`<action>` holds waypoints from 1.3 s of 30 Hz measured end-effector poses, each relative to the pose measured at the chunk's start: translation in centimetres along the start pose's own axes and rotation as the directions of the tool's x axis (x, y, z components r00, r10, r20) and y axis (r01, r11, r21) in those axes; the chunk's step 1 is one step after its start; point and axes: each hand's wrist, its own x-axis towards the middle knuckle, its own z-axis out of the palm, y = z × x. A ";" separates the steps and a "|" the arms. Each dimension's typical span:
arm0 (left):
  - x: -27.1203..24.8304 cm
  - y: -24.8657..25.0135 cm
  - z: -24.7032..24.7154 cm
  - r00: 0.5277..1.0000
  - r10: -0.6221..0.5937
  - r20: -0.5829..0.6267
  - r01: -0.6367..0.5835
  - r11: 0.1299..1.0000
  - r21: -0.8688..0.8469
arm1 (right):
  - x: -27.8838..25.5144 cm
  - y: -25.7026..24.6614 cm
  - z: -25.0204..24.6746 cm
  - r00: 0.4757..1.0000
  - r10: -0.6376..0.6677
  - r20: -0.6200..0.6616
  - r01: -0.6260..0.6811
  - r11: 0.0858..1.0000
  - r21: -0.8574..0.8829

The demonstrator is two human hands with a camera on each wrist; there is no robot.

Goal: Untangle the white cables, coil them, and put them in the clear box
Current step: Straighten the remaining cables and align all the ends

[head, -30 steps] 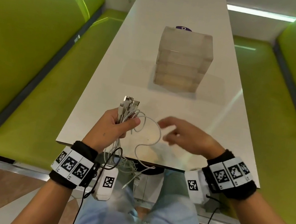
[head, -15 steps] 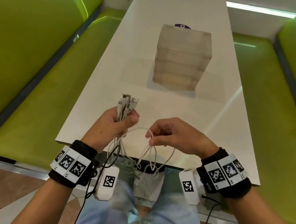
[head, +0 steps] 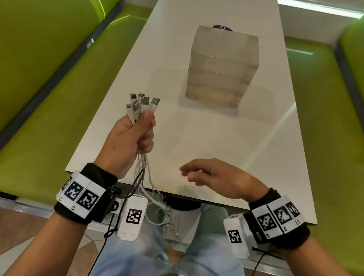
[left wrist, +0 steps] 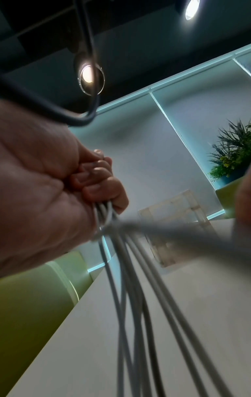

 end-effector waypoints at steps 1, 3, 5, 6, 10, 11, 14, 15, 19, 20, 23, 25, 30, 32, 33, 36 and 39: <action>0.0 0.1 0.2 1.000 -0.002 0.009 0.002 1.000 -0.001 | -0.2 -0.3 -0.1 1.000 -0.020 0.007 0.019 0.998 0.066; -0.1 0.2 1.0 0.999 -0.004 0.032 0.004 1.000 -0.001 | -0.3 -1.2 0.1 0.996 -0.085 0.035 0.078 0.983 0.167; -0.3 0.1 2.0 0.998 0.002 0.069 -0.002 1.000 0.003 | 0.4 -2.5 0.8 0.984 -0.177 0.019 0.171 0.969 0.176; -0.3 -0.1 2.5 0.996 0.009 0.086 -0.009 1.000 0.009 | 1.0 -3.0 1.3 0.975 -0.221 -0.010 0.219 0.959 0.181; -0.5 0.2 3.7 0.996 0.003 0.090 -0.004 1.000 0.009 | 2.4 -4.3 2.8 0.949 -0.282 -0.138 0.314 0.842 0.438; -0.5 0.4 3.7 0.997 -0.005 0.082 0.006 1.000 -0.016 | 2.4 -4.4 3.0 0.947 -0.287 -0.142 0.321 0.835 0.448; -0.5 0.8 3.5 0.997 -0.028 0.074 0.032 0.998 -0.059 | 2.2 -4.0 2.8 0.947 -0.305 -0.100 0.320 0.871 0.373; -0.6 0.9 3.5 0.996 -0.038 0.079 0.044 0.997 -0.068 | 2.1 -4.0 2.6 0.942 -0.329 -0.067 0.331 0.871 0.363; -0.9 1.4 3.6 0.989 -0.073 0.130 0.086 0.991 -0.101 | 1.8 -3.6 1.3 0.916 -0.382 0.123 0.287 0.838 0.464; -1.0 1.5 3.6 0.988 -0.079 0.136 0.093 0.991 -0.096 | 1.8 -3.5 1.1 0.909 -0.388 0.151 0.284 0.844 0.456; -1.0 1.5 3.4 0.984 -0.085 0.154 0.101 0.990 -0.099 | 2.0 -3.6 0.9 0.913 -0.390 0.123 0.324 0.874 0.363; -1.0 1.4 3.4 0.983 -0.083 0.161 0.099 0.991 -0.092 | 1.9 -3.7 0.9 0.925 -0.376 0.051 0.342 0.884 0.319; -1.0 1.5 3.3 0.987 -0.061 0.148 0.080 0.989 -0.126 | 1.9 -3.6 2.0 0.932 -0.355 -0.065 0.358 0.888 0.289; -0.6 1.7 3.2 0.988 -0.067 0.136 0.093 0.977 -0.190 | 1.8 -3.8 2.9 0.925 -0.351 -0.145 0.379 0.873 0.306; -0.5 1.9 3.2 0.989 -0.067 0.134 0.094 0.974 -0.204 | 1.8 -3.8 3.3 0.921 -0.344 -0.185 0.385 0.875 0.293; -0.3 2.2 3.3 0.988 -0.059 0.146 0.085 0.980 -0.180 | 1.9 -3.4 4.5 0.915 -0.330 -0.235 0.381 0.895 0.229; 0.0 2.2 3.2 0.985 -0.085 0.151 0.112 0.976 -0.185 | 2.2 -2.7 5.3 0.900 -0.320 -0.297 0.393 0.890 0.231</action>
